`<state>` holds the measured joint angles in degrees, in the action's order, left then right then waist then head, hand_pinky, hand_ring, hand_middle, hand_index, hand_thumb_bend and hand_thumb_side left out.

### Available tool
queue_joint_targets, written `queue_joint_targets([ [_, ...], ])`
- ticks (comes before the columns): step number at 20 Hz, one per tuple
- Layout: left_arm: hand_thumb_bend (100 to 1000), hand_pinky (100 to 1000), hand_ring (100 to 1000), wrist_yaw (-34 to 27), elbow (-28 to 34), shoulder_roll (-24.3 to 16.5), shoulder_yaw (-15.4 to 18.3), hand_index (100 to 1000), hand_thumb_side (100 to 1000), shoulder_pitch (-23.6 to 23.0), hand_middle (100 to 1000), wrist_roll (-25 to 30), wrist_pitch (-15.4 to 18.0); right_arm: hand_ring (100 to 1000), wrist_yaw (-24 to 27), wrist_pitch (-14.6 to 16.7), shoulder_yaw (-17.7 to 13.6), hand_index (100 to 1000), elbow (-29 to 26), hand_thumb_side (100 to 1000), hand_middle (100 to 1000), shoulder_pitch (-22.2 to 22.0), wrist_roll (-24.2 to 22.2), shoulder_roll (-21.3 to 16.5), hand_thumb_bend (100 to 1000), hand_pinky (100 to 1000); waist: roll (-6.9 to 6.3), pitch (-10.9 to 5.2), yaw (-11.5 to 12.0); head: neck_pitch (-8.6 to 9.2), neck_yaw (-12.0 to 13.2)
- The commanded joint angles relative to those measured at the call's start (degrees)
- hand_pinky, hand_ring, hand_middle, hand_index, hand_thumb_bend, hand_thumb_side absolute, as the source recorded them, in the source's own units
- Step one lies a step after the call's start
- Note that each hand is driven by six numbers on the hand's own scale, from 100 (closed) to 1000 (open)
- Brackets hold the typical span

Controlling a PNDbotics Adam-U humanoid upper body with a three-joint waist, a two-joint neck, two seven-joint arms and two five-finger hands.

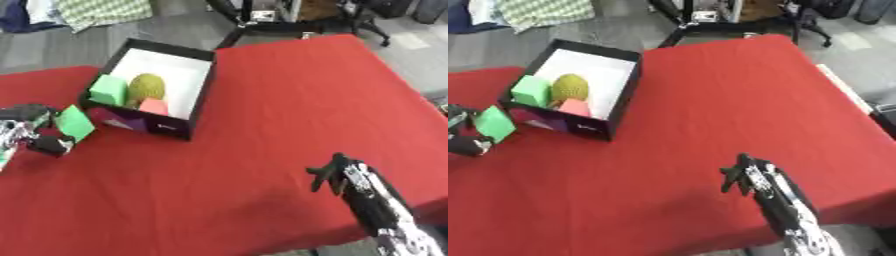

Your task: Pick up objects on the table and place them in the box.

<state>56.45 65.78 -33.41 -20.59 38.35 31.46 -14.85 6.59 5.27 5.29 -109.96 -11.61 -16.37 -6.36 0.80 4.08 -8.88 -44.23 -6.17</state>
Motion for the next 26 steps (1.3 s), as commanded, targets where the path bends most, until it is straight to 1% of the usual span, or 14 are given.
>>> queue_joint_targets([
  [1, 113, 727, 589, -0.4, 1.4, -1.3, 0.3, 843, 280, 1.4, 646, -1.5, -0.3, 446, -0.1, 0.1, -0.2, 470, -0.7, 761, 206, 0.4, -0.1, -0.4, 100, 833, 0.01, -0.42, -0.1, 0.11, -0.1],
  [6, 100, 728, 581, -2.9, 4.3, -3.2, 0.7, 839, 264, 2.5, 635, -2.5, -0.9, 446, -0.1, 0.1, -0.3, 470, -0.6, 762, 207, 0.3, -0.1, -0.4, 100, 833, -0.06, -0.53, -0.2, 0.11, 0.0],
  [10, 100, 731, 575, -5.7, 9.6, -6.7, 1.2, 839, 251, 4.1, 627, -2.1, -1.6, 446, -0.1, 0.1, -0.3, 470, -0.6, 746, 207, 0.3, -0.1, -0.5, 100, 833, -0.15, -0.72, -0.3, 0.11, -0.2],
  [12, 100, 732, 569, -7.3, 13.0, -8.6, 1.8, 838, 246, 4.8, 620, -1.7, -1.9, 446, -0.1, 0.1, -0.4, 470, -0.6, 755, 207, 0.3, 0.0, -0.5, 100, 833, -0.21, -0.81, -0.3, 0.11, -0.2],
  [15, 100, 732, 565, -9.3, 15.6, -9.6, 2.2, 837, 245, 6.0, 614, -1.3, -3.0, 446, -0.1, 0.1, -0.2, 470, -0.5, 747, 207, 0.2, -0.1, -0.6, 100, 833, -0.26, -0.98, -0.3, 0.11, -0.2],
  [17, 100, 732, 566, -9.8, 15.9, -8.7, 1.6, 837, 246, 7.0, 616, -1.0, -3.3, 446, 0.0, 0.1, -0.1, 470, -0.5, 745, 207, 0.3, -0.2, -0.6, 100, 833, -0.23, -1.06, -0.4, 0.11, -0.2],
  [19, 100, 732, 569, -9.5, 15.2, -6.8, 0.5, 838, 249, 8.0, 619, -0.5, -3.4, 446, 0.1, 0.1, -0.1, 470, -0.5, 741, 207, 0.3, -0.3, -0.6, 100, 832, -0.16, -1.08, -0.5, 0.11, -0.2],
  [23, 100, 732, 573, -7.3, 12.2, -1.8, -1.9, 840, 251, 10.3, 625, -0.4, -2.8, 446, 0.2, 0.1, -0.1, 470, -0.5, 750, 207, 0.4, -0.3, -0.5, 100, 833, 0.03, -0.9, -0.9, 0.11, 0.2],
  [26, 100, 733, 576, -4.7, 9.3, 2.3, -3.4, 845, 249, 12.2, 628, -1.5, -2.3, 446, 0.3, 0.0, 0.1, 470, -0.5, 751, 207, 0.6, -0.4, -0.4, 100, 832, 0.22, -0.68, -1.3, 0.11, 0.5],
])
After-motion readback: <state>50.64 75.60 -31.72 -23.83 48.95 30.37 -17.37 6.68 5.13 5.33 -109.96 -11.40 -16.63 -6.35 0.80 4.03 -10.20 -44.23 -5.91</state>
